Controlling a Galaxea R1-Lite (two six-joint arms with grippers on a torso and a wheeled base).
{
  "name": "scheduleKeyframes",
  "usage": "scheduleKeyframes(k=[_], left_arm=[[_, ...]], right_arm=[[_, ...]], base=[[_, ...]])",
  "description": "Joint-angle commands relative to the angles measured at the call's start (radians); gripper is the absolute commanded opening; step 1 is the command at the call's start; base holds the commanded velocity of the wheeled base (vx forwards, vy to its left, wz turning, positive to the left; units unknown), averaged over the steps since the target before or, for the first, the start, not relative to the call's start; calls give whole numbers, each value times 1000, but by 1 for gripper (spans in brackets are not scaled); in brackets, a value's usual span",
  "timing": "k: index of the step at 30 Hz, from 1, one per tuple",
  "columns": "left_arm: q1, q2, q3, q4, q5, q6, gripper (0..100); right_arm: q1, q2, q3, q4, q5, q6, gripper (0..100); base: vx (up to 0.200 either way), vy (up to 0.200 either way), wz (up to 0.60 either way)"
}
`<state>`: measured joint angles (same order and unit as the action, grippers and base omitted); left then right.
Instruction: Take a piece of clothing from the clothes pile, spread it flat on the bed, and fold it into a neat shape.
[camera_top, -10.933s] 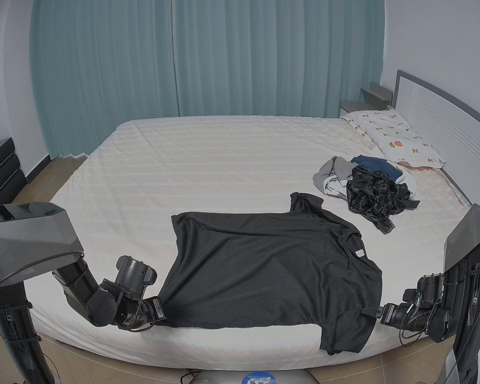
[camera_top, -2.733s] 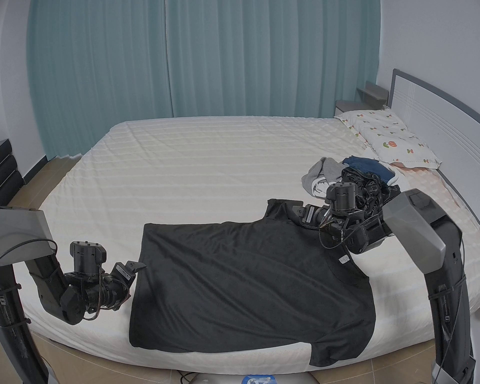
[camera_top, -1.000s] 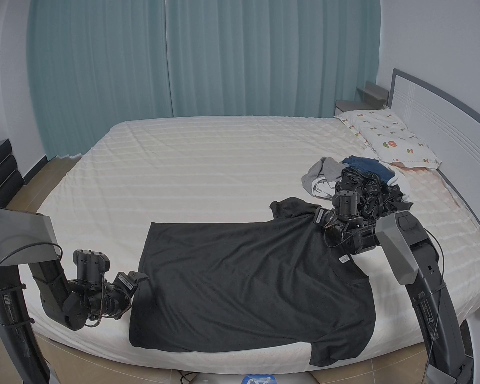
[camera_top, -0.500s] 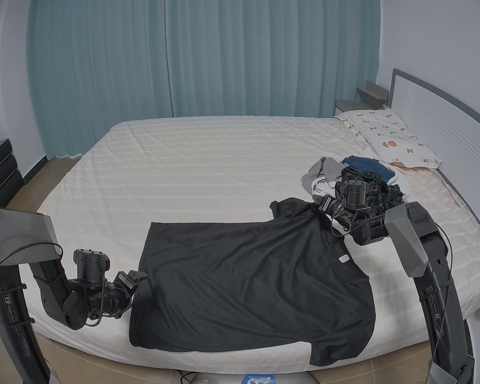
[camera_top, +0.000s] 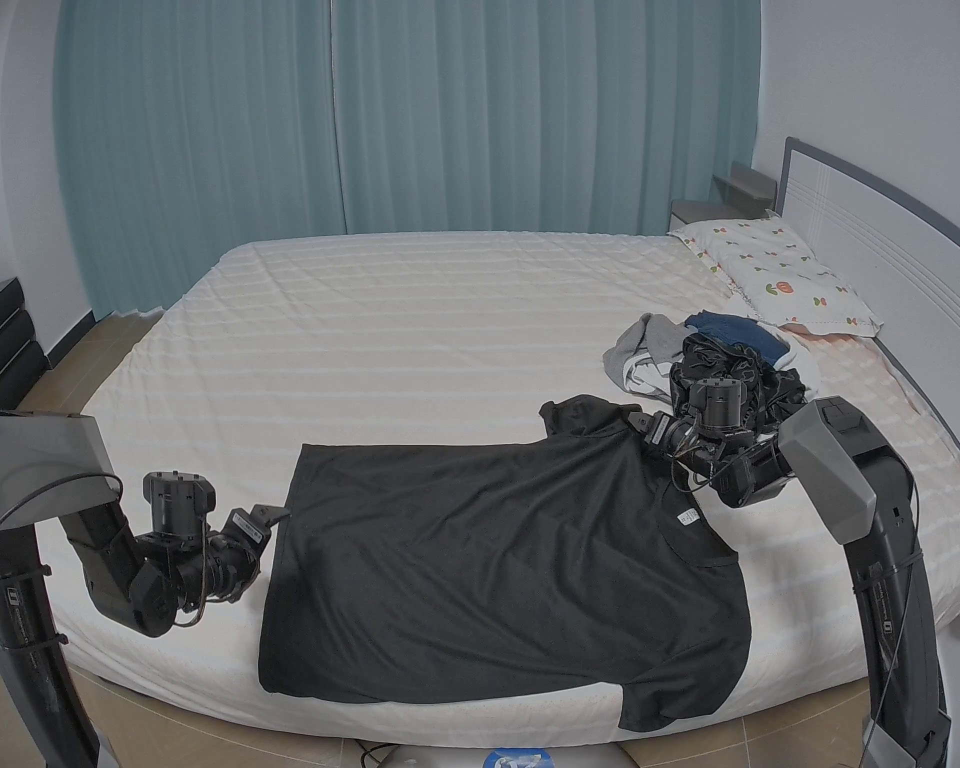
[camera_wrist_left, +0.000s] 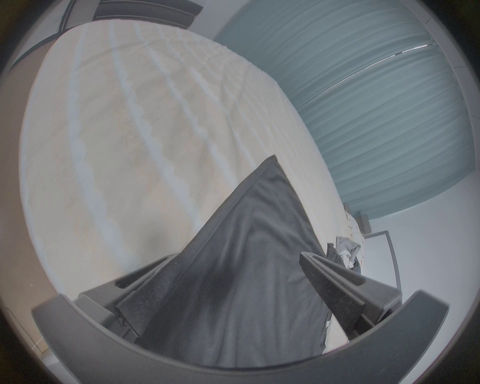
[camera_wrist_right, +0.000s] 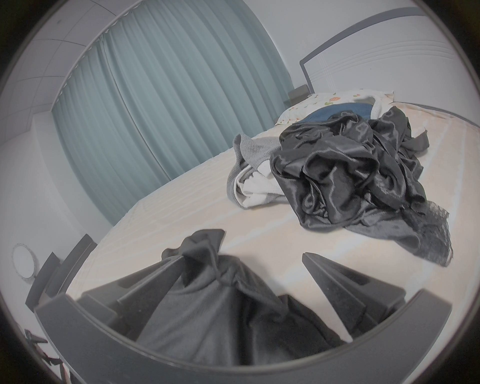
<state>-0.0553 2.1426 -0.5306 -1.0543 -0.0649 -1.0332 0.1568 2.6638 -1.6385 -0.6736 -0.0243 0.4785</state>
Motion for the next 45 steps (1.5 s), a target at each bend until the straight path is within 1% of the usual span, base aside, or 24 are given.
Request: scheduleKeyframes(k=[1, 6, 8, 9, 12, 13, 15, 17, 18, 20, 23, 25, 31, 32, 39, 40, 45], left_arm=[[55, 74, -289, 65, 23, 65, 100], [60, 220, -575, 227, 23, 128, 100], [60, 252, -629, 257, 23, 137, 100], [60, 306, -709, 296, 23, 159, 100], [61, 390, -822, 338, 25, 185, 100], [61, 442, -885, 344, 25, 194, 100], [61, 485, -939, 347, 23, 197, 100], [61, 493, -950, 349, 22, 197, 100], [55, 534, -1009, 362, 20, 205, 100], [52, 566, -1060, 375, 23, 223, 100], [51, 583, -1102, 376, 23, 228, 100], [51, 585, -1105, 376, 17, 228, 100], [45, 586, -1108, 376, 2, 228, 100], [38, 586, -1106, 376, -12, 228, 100], [35, 588, -1109, 372, -15, 228, 100], [35, 588, -1109, 370, -13, 228, 0], [40, 589, -1126, 365, 8, 232, 0]], right_arm=[[-13, -179, 309, -144, 23, 0, 100], [-25, -232, 523, -293, 37, 2, 100], [-26, -239, 560, -319, 37, 3, 100], [-28, -245, 609, -356, 37, 3, 100], [-31, -249, 671, -408, 37, 3, 100], [-36, -252, 701, -431, 35, 5, 100], [-39, -262, 737, -452, 35, 5, 100], [-39, -265, 744, -457, 35, 5, 100], [-48, -272, 784, -481, 35, 6, 100], [-57, -274, 810, -506, 35, 6, 100], [-62, -272, 838, -550, 37, 6, 100], [-62, -272, 842, -566, 37, 8, 100], [-56, -265, 841, -567, 37, 9, 100], [-54, -265, 841, -567, 38, 9, 100], [-52, -259, 833, -567, 37, 9, 100], [-52, -259, 833, -566, 37, 9, 100], [-52, -262, 832, -566, 35, 9, 100]], base=[[0, 0, 0], [0, 0, 0], [0, 0, 0], [0, 0, 0], [0, 0, 0], [0, 0, 0], [0, 0, 0], [0, 0, 0], [0, 0, 0], [0, 0, 0], [0, 0, 0], [0, 0, 0], [0, 0, 0], [0, 0, 0], [0, 0, 0], [0, 0, 0], [0, 0, 0]])
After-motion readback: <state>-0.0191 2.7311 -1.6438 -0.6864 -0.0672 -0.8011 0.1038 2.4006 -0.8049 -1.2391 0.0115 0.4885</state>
